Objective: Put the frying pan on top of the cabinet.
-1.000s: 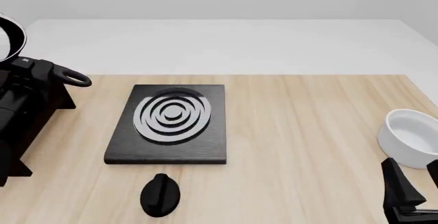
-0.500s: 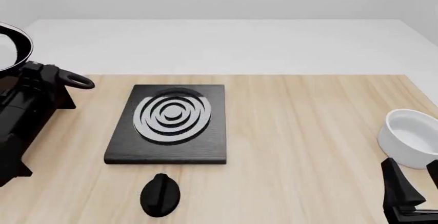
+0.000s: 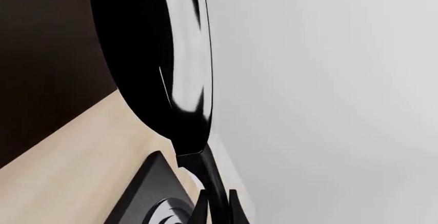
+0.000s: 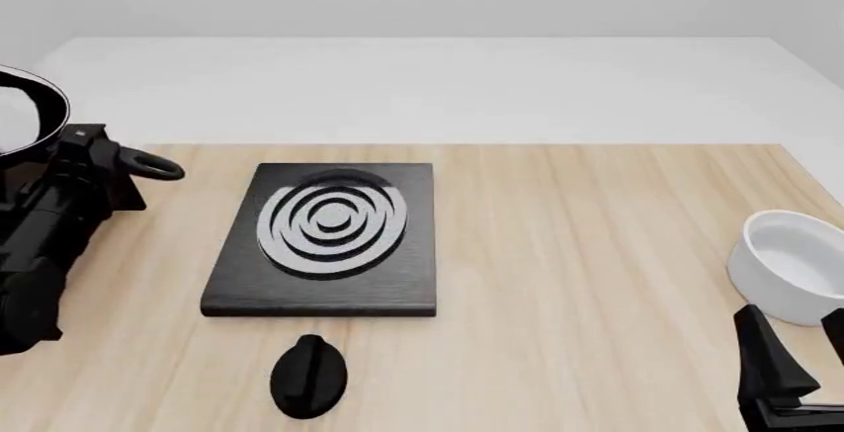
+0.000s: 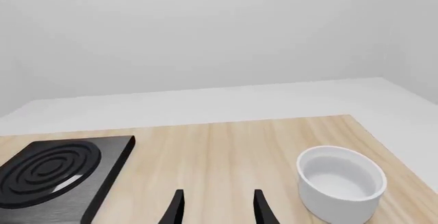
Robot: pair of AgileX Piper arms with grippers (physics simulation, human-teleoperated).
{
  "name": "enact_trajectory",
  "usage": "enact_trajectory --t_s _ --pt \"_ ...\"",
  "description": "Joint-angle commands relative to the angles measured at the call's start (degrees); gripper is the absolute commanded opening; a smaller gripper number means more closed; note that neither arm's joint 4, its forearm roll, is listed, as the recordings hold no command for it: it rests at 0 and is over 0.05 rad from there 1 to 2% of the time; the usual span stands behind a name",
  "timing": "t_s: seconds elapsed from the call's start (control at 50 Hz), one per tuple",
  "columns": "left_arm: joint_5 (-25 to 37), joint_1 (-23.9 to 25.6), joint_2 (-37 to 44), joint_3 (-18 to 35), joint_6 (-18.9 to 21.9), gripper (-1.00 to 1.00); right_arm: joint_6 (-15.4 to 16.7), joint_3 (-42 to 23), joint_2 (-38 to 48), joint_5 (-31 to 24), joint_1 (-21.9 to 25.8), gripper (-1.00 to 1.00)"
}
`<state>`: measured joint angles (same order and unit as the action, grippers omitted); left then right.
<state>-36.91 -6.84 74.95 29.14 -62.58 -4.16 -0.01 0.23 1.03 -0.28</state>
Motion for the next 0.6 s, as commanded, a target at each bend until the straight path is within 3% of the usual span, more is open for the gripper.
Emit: enact_trajectory --t_s 0.02,0.6 --pt "-2.2 -0.7 1.4 1.1 0.0 -1.00 0.1 0.0 -0.1 -0.1 0.0 1.00" --pt "-5.4 -2.2 9.0 3.1 -1.2 -1.00 0.4 0.0 0.1 -0.1 0.1 1.00"
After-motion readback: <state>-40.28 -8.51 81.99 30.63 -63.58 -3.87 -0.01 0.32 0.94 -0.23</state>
